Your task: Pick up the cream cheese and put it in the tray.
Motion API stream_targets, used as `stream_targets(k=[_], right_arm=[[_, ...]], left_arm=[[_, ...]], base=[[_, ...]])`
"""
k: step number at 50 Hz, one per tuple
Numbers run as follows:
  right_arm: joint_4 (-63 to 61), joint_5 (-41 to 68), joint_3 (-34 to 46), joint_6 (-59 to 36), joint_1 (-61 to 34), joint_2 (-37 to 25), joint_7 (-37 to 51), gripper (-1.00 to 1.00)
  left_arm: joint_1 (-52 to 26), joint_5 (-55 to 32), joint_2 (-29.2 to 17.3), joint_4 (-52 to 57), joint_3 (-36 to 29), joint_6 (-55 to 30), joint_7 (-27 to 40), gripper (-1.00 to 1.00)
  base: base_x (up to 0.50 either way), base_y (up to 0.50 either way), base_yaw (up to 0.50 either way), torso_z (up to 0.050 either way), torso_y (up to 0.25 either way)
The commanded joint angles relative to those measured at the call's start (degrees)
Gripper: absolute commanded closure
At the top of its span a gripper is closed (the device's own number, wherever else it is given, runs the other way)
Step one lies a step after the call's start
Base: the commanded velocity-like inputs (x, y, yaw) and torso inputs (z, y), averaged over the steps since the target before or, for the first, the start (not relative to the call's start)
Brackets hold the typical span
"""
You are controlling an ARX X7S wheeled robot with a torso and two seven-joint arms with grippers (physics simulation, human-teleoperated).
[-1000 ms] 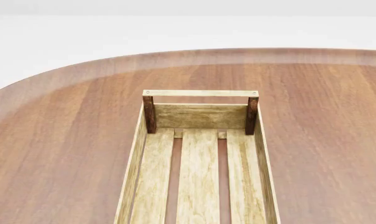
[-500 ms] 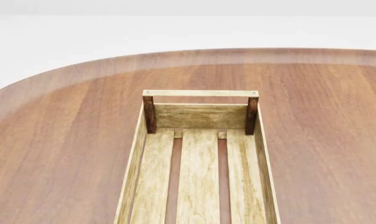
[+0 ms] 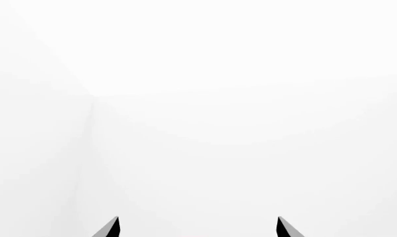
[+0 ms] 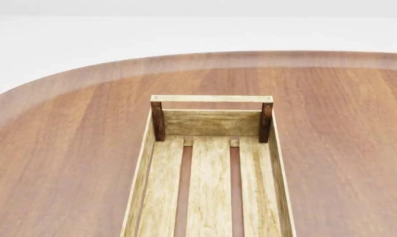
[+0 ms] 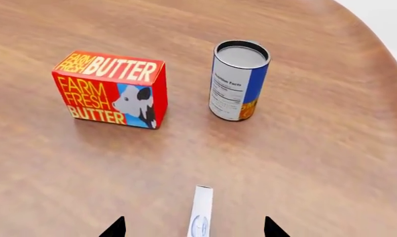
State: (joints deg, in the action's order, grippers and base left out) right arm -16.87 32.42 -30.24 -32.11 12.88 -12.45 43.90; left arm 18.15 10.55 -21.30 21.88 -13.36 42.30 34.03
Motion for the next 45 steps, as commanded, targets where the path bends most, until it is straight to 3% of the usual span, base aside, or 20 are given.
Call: stream_targets(k=[1, 45], right_arm=[[1.91, 0.15, -0.63, 0.9, -0.29, -0.01, -0.06, -1.0], [16.8, 0.37, 0.39, 3.3, -6.62, -1.33, -2.98, -1.0]], left_arm=[[-0.28, 0.54, 0.01, -0.3, -0.13, -0.08, 0.26, -1.0], [-0.09, 0.6, -0.71, 0.36, -0.62, -0.35, 1.12, -1.0]], base=[[0.0, 0.0, 0.0, 0.0, 0.0], [0.0, 0.0, 0.0, 0.0, 0.0]])
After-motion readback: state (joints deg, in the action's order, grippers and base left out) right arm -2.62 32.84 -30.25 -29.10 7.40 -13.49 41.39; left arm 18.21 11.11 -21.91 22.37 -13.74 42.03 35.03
